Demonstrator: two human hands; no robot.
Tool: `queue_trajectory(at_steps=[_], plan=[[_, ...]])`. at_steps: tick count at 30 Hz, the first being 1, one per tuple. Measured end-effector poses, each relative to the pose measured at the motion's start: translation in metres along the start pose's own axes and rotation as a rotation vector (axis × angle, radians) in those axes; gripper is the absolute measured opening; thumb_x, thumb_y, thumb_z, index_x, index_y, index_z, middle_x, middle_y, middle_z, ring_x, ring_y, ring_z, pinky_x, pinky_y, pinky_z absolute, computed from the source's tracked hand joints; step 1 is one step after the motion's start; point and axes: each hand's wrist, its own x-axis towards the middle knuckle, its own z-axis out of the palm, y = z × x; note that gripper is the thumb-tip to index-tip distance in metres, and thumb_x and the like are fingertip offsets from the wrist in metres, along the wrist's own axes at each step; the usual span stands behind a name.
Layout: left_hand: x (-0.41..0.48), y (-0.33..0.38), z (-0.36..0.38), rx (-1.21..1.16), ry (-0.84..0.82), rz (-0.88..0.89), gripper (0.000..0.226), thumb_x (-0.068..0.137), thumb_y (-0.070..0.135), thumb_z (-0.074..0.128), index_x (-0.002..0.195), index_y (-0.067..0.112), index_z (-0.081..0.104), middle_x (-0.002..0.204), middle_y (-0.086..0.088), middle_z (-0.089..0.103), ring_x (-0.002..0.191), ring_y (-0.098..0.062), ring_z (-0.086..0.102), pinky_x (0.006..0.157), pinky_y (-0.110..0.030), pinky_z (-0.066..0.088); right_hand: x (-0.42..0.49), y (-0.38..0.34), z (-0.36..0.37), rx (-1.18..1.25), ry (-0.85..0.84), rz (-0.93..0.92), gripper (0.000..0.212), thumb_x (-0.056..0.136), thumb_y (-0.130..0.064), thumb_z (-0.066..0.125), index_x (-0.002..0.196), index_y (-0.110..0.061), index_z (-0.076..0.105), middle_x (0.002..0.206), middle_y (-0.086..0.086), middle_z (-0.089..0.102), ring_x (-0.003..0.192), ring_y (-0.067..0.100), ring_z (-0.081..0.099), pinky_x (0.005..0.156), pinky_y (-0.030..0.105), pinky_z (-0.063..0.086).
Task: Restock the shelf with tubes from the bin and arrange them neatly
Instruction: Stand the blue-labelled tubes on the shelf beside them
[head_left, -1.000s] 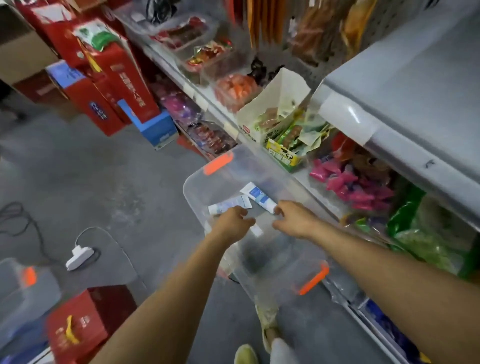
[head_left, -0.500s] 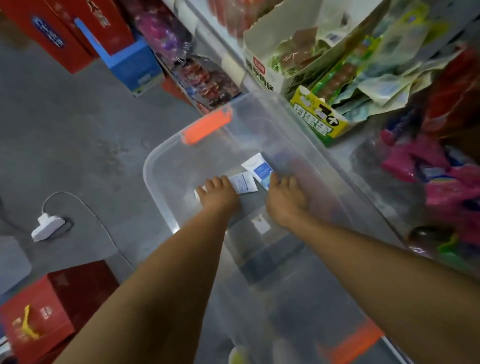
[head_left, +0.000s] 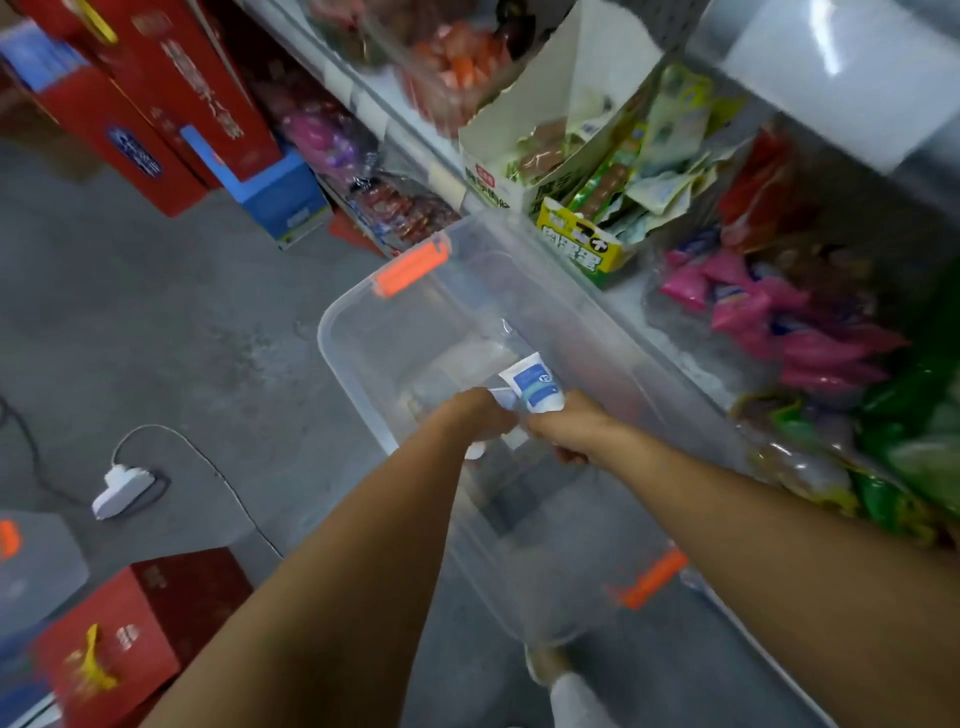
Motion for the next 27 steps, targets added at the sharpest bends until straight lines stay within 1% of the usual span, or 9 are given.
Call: queue_trajectory(at_steps=[2, 6, 8, 11, 14, 18, 21, 25, 27], plan=[[-0.045, 0.004, 0.004, -0.131, 0.054, -0.039, 0.016, 0.096, 0.024, 0.052, 0.111, 0.017, 0.056, 0.113, -0.009, 0.059, 0.097, -0.027, 0.058, 0.088, -0.034, 0.050, -0.037, 0.006, -0.009, 0.063, 0.008, -0.034, 0.012, 0.080, -0.018, 0.061, 0.072, -0.017, 0.052, 0.054, 0.006, 0.053, 0.035, 0.015, 0.044, 0.038, 0.016, 0.031], [-0.122, -0.001, 0.025, -0.300, 0.138, -0.035, 0.053, 0.085, 0.034, 0.069, 0.126, 0.005, 0.053, 0.118, -0.010, 0.060, 0.106, -0.027, 0.060, 0.082, -0.031, 0.047, -0.117, 0.022, -0.028, 0.218, 0.036, -0.113, 0.015, 0.083, -0.025, 0.063, 0.076, -0.017, 0.051, 0.054, 0.006, 0.049, 0.037, 0.015, 0.040, 0.038, 0.017, 0.028], [-0.158, -0.002, 0.040, -0.525, 0.064, -0.046, 0.056, 0.082, 0.031, 0.074, 0.125, 0.003, 0.051, 0.105, -0.015, 0.061, 0.086, -0.028, 0.062, 0.072, -0.035, 0.052, -0.161, 0.033, -0.039, 0.309, 0.039, -0.154, 0.024, 0.089, -0.035, 0.060, 0.078, -0.018, 0.048, 0.050, 0.002, 0.044, 0.036, 0.013, 0.037, 0.038, 0.016, 0.026], [-0.215, 0.006, 0.055, -0.754, 0.039, -0.031, 0.031, 0.085, 0.020, 0.072, 0.103, 0.004, 0.053, 0.073, -0.013, 0.055, 0.054, -0.021, 0.054, 0.048, -0.027, 0.046, -0.225, 0.048, -0.058, 0.357, 0.096, -0.202, 0.032, 0.095, -0.044, 0.051, 0.078, -0.016, 0.047, 0.046, 0.003, 0.043, 0.036, 0.015, 0.035, 0.040, 0.017, 0.024], [-0.271, 0.026, 0.067, -0.832, 0.045, 0.045, 0.022, 0.091, 0.023, 0.064, 0.084, 0.006, 0.052, 0.068, -0.011, 0.055, 0.042, -0.019, 0.053, 0.051, -0.027, 0.045, -0.285, 0.058, -0.076, 0.398, 0.171, -0.268, 0.026, 0.095, -0.038, 0.050, 0.079, -0.017, 0.049, 0.052, 0.008, 0.048, 0.037, 0.017, 0.040, 0.039, 0.017, 0.027], [-0.329, 0.058, 0.088, -0.789, 0.052, 0.146, 0.026, 0.096, 0.036, 0.050, 0.099, 0.011, 0.055, 0.087, -0.011, 0.066, 0.057, -0.020, 0.060, 0.049, -0.024, 0.049, -0.351, 0.077, -0.099, 0.483, 0.286, -0.308, 0.017, 0.087, -0.036, 0.057, 0.083, -0.020, 0.055, 0.072, 0.005, 0.059, 0.053, 0.016, 0.051, 0.042, 0.022, 0.034], [-0.366, 0.083, 0.109, -0.807, 0.103, 0.209, 0.043, 0.094, 0.046, 0.049, 0.117, 0.010, 0.053, 0.107, -0.017, 0.066, 0.076, -0.027, 0.062, 0.048, -0.028, 0.048, -0.400, 0.097, -0.121, 0.483, 0.339, -0.328, 0.016, 0.087, -0.034, 0.059, 0.095, -0.020, 0.056, 0.079, 0.003, 0.063, 0.057, 0.014, 0.055, 0.038, 0.018, 0.035], [-0.422, 0.122, 0.151, -0.797, 0.104, 0.470, 0.031, 0.097, 0.037, 0.050, 0.117, 0.014, 0.054, 0.090, -0.010, 0.065, 0.068, -0.019, 0.062, 0.049, -0.023, 0.047, -0.467, 0.143, -0.149, 0.494, 0.321, -0.423, 0.028, 0.088, -0.025, 0.062, 0.112, -0.013, 0.052, 0.088, 0.003, 0.063, 0.070, 0.018, 0.059, 0.053, 0.028, 0.046], [-0.451, 0.145, 0.178, -0.770, 0.074, 0.570, 0.028, 0.097, 0.031, 0.052, 0.121, 0.018, 0.055, 0.095, -0.009, 0.070, 0.074, -0.020, 0.066, 0.062, -0.029, 0.052, -0.500, 0.176, -0.164, 0.515, 0.320, -0.464, 0.030, 0.086, -0.018, 0.065, 0.112, -0.013, 0.051, 0.094, 0.003, 0.063, 0.076, 0.018, 0.061, 0.057, 0.031, 0.049]])
